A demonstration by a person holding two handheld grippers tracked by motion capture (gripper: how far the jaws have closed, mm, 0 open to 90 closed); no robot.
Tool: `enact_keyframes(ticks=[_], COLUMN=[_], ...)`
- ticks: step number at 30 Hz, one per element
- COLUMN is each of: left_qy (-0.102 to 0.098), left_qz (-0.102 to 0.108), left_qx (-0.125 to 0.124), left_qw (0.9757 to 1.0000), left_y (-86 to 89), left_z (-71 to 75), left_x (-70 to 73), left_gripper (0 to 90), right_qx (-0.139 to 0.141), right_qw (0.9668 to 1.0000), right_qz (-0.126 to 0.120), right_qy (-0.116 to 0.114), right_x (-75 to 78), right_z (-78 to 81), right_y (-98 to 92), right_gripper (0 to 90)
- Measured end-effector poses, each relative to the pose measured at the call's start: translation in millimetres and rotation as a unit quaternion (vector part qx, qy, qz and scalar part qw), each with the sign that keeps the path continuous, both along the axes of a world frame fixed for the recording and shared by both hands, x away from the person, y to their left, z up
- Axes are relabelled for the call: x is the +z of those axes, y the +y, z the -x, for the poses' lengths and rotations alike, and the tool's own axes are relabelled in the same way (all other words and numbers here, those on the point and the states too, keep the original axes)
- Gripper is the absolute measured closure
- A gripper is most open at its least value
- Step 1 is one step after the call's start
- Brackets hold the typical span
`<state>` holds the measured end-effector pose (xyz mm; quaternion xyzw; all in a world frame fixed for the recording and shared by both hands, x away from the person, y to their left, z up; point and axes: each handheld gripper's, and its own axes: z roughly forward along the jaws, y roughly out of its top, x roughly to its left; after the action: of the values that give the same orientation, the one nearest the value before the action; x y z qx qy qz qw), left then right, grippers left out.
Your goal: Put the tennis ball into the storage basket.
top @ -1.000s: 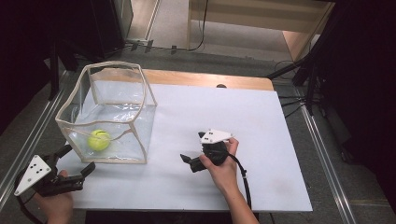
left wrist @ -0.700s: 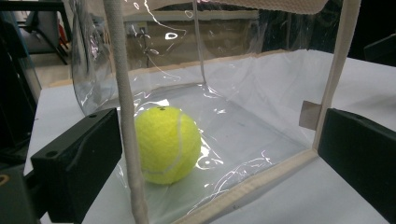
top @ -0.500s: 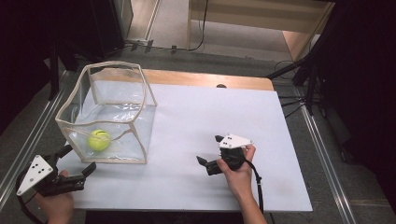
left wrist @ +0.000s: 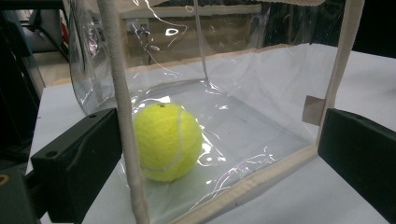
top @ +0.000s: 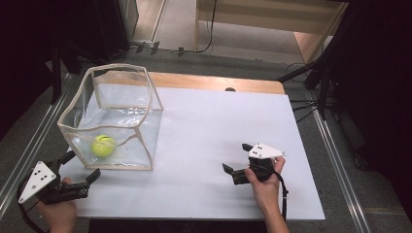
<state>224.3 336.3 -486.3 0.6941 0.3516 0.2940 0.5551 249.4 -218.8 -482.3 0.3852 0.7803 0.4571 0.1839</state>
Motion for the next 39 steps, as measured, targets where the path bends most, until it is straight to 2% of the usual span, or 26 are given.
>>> enact_keyframes(ticks=[16, 26, 32, 36, 39], left_qy=[0.000, 0.001, 0.001, 0.001, 0.002], left_qz=[-0.004, -0.003, -0.003, -0.003, -0.001], left_qx=[0.001, 0.002, 0.002, 0.002, 0.002], left_qw=[1.0000, 1.0000, 1.0000, 1.0000, 1.0000], left_y=[-0.7, -1.4, -1.4, -0.9, -0.8], left_z=[0.1, 0.4, 0.5, 0.5, 0.7], left_x=[-0.2, -0.3, -0.2, -0.1, -0.1], left_gripper=[0.1, 0.1, 0.1, 0.1, 0.1], right_qx=[-0.034, -0.052, -0.060, -0.067, -0.068], right_qw=[0.9994, 0.9986, 0.9980, 0.9974, 0.9973], right_qz=[-0.001, -0.011, -0.013, -0.025, -0.019], right_qy=[0.004, -0.001, -0.014, -0.012, -0.016], right_x=[-5.2, -7.3, -8.3, -10.4, -11.2], right_z=[16.1, 23.5, 28.6, 32.1, 34.4], right_y=[-39.7, -58.1, -70.7, -79.9, -85.6], right_gripper=[0.0, 0.0, 0.0, 0.0, 0.0])
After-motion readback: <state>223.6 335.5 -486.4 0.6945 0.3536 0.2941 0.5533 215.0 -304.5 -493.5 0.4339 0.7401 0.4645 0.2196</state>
